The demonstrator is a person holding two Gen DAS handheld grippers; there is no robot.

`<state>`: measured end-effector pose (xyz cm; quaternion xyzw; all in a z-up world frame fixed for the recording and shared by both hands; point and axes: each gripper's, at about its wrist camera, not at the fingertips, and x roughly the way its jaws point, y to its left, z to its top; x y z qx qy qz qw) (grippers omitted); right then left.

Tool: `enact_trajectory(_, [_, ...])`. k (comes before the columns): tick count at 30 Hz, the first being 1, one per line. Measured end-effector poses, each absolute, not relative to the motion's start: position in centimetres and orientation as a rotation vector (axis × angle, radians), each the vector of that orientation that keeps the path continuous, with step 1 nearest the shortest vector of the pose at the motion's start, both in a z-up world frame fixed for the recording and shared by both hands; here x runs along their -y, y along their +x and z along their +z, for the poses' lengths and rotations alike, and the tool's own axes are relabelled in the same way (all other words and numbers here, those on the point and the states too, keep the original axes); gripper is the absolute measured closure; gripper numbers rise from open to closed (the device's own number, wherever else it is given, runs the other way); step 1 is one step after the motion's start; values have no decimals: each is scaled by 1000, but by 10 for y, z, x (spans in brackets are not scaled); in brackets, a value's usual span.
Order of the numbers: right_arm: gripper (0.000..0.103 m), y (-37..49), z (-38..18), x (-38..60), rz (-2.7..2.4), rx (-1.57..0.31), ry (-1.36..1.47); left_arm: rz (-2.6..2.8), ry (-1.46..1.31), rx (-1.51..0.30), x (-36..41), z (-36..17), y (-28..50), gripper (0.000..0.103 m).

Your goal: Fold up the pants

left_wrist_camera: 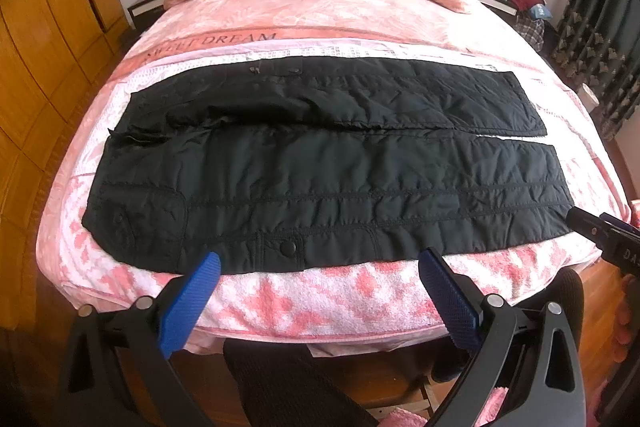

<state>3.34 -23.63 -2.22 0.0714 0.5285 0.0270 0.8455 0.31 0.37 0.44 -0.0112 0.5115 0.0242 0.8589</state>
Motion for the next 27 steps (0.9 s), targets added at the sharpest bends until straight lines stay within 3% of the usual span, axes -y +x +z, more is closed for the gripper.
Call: enact_trajectory(27, [2, 36, -25, 237, 54, -1106, 135, 55, -20, -1080, -5, -1, 7, 4])
